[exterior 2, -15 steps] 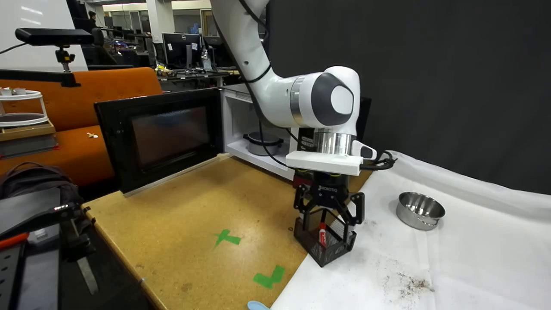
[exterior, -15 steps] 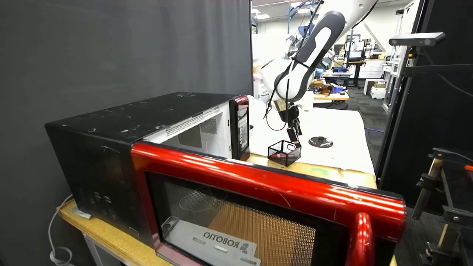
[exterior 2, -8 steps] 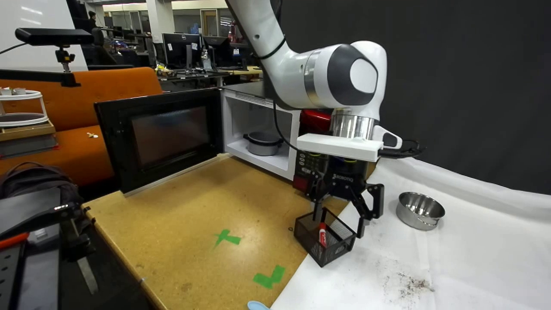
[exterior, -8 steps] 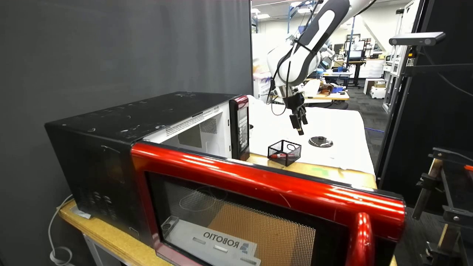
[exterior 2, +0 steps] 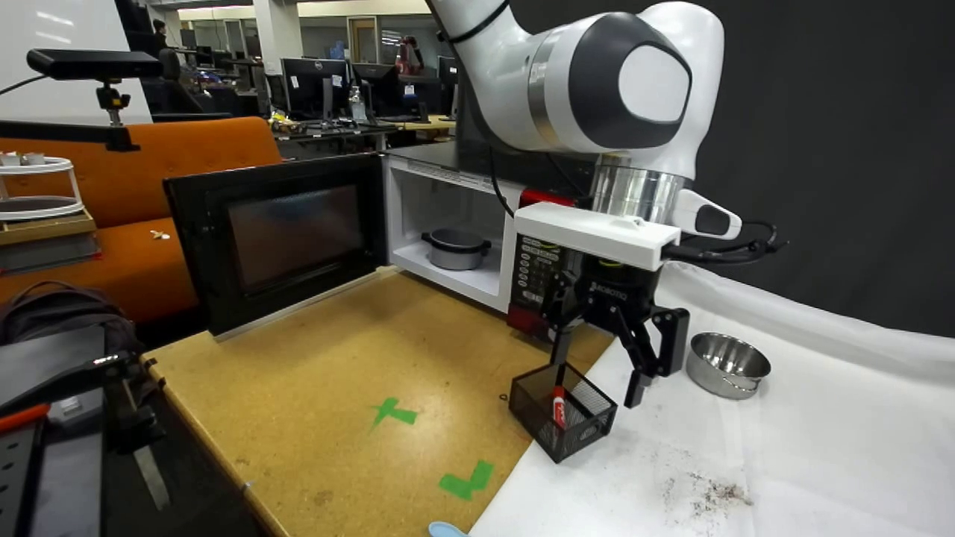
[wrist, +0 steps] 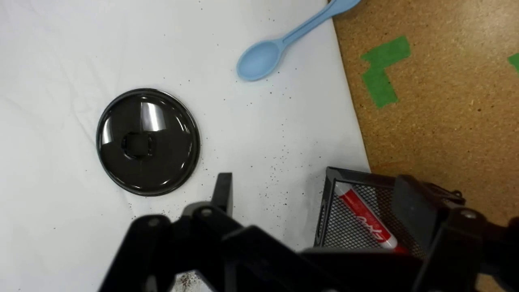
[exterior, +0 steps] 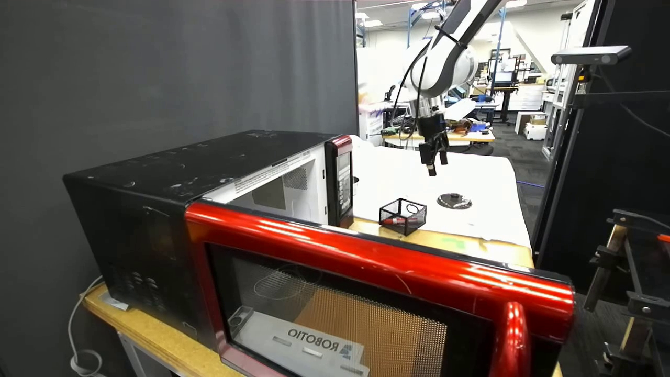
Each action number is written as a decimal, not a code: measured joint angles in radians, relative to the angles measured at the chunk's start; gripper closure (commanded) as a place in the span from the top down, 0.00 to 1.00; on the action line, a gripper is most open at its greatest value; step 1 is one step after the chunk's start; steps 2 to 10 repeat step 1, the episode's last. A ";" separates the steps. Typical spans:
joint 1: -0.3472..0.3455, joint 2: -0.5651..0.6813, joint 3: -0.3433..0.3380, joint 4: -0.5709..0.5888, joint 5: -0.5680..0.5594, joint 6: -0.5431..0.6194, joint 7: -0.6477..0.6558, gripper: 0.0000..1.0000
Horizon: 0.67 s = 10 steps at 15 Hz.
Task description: Pick up the marker and put it in the box
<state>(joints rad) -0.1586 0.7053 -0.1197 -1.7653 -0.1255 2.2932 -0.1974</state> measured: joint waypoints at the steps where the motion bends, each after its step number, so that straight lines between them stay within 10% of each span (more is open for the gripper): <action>1: -0.001 -0.023 -0.001 -0.032 0.000 0.038 0.017 1.00; 10: -0.001 -0.023 -0.001 -0.032 0.000 0.038 0.017 1.00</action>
